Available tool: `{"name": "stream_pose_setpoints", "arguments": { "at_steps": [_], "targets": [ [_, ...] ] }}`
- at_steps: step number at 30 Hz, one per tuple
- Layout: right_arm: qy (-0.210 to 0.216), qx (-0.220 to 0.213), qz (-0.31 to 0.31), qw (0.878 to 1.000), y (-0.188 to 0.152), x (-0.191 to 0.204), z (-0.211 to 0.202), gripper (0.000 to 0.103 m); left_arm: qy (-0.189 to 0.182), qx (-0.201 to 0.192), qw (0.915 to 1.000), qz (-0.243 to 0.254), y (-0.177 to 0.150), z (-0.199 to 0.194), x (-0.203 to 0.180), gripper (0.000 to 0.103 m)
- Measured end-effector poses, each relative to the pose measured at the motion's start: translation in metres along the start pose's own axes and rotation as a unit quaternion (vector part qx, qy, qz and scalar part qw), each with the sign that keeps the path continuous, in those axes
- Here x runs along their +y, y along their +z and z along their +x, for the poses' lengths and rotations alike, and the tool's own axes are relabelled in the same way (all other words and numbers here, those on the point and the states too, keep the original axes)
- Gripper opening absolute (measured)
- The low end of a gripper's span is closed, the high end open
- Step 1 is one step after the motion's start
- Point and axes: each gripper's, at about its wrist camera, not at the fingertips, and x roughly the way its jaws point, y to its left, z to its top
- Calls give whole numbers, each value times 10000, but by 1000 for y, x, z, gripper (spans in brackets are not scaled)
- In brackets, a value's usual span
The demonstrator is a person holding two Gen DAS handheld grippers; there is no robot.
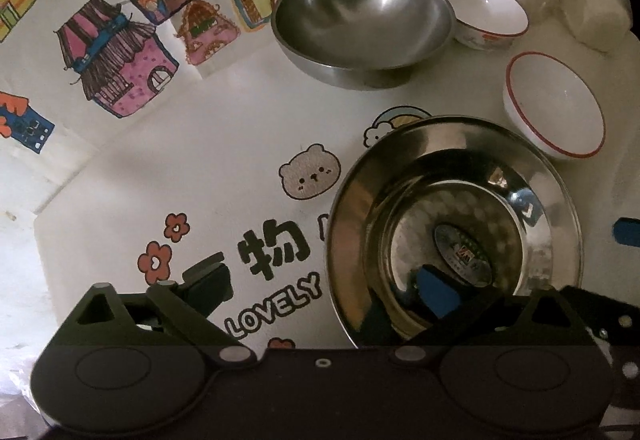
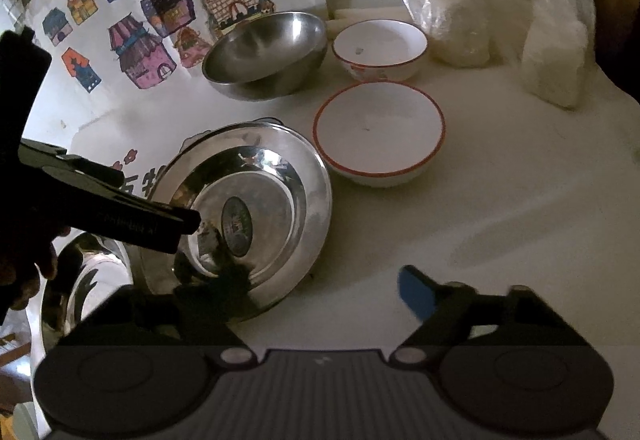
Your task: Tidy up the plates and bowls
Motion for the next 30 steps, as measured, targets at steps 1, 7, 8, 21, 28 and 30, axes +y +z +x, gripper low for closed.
{"name": "stream_pose_setpoints", "arguments": {
  "at_steps": [1, 7, 8, 21, 28, 30],
  "targets": [
    [9, 13, -13, 10000, 1, 0, 1, 76, -2, 2, 10000, -17, 0, 0, 0, 94],
    [60, 109, -67, 9999, 2, 3, 6, 59, -342, -34, 9993, -135, -2, -6, 1, 65],
    [84, 113, -60, 9999, 2, 3, 7, 56, -404, -45, 9990, -164, -3, -6, 2, 53],
    [183, 21, -123, 9998, 2, 16, 4, 25, -859, -129, 9943, -611, -12, -9, 14, 27],
    [163, -46, -147, 9997, -3, 19, -2, 17, -913, -354, 9928, -696, -16, -25, 23, 22],
    [156, -89, -169, 9997, -3, 20, -5, 15, -927, -419, 9921, -727, -17, -30, 28, 21]
  ]
}}
